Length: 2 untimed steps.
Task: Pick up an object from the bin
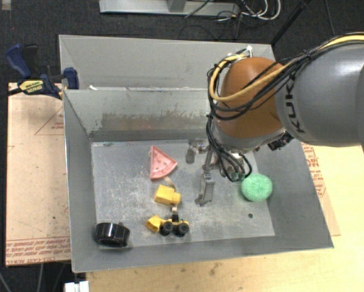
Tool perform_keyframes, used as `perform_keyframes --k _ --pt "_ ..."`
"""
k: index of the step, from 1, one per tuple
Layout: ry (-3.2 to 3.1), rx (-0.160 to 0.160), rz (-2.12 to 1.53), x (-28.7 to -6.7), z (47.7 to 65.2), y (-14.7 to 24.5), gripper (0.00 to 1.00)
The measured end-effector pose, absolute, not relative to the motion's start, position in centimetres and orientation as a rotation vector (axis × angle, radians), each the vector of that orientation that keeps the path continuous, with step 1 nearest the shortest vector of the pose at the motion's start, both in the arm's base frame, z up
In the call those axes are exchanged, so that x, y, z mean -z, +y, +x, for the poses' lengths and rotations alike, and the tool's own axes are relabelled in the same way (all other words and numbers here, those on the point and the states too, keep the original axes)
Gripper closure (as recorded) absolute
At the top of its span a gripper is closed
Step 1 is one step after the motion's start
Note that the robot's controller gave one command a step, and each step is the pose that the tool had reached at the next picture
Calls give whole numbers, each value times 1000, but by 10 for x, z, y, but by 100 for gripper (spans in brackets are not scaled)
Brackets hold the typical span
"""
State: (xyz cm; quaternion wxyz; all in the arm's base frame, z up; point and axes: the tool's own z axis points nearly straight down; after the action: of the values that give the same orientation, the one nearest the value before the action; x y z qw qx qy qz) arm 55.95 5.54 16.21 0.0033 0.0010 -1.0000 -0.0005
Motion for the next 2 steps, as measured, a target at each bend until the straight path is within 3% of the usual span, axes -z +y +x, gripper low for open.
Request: perform_keyframes --k 1,2 --pt "-3143 2 0 -167 561 55 0" --pt "-3144 4 -136 -84 561 88 0"
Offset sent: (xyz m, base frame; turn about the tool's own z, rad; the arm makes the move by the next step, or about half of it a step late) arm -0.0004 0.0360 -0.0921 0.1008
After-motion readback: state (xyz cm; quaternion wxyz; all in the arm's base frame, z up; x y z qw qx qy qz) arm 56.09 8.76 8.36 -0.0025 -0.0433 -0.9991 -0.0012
